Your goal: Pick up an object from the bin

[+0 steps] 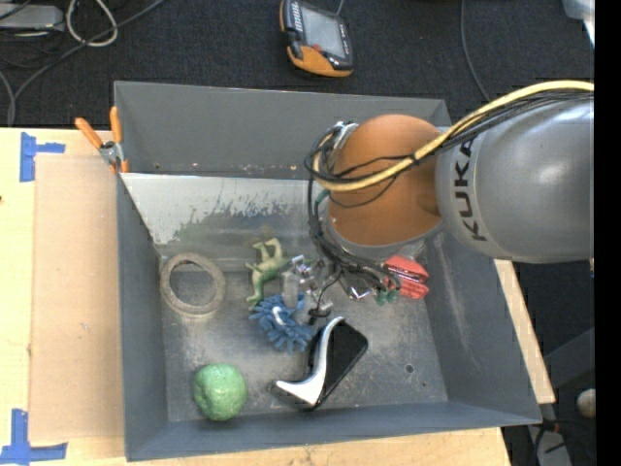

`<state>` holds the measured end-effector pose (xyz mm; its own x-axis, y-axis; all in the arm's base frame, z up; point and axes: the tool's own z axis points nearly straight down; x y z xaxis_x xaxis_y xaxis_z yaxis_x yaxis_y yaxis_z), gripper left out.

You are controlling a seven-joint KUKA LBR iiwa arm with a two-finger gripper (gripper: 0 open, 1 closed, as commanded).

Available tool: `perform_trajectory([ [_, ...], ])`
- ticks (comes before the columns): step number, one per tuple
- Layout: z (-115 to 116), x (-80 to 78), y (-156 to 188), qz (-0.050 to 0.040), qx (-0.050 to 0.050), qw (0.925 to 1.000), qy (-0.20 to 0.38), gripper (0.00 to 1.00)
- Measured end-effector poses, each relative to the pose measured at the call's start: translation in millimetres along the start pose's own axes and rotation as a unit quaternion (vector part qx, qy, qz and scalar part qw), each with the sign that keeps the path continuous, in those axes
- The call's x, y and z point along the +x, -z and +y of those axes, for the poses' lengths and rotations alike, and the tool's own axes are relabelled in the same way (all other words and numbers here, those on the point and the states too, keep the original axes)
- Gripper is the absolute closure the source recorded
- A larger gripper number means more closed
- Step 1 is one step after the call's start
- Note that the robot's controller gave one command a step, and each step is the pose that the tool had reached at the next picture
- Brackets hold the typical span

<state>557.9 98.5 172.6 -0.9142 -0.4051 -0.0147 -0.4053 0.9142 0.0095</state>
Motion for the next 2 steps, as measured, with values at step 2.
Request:
perform_trajectory([
  [2, -1.3, -10.4, 48.1, -0.0052, 0.002, 0.9998, 0.021, 1.00],
])
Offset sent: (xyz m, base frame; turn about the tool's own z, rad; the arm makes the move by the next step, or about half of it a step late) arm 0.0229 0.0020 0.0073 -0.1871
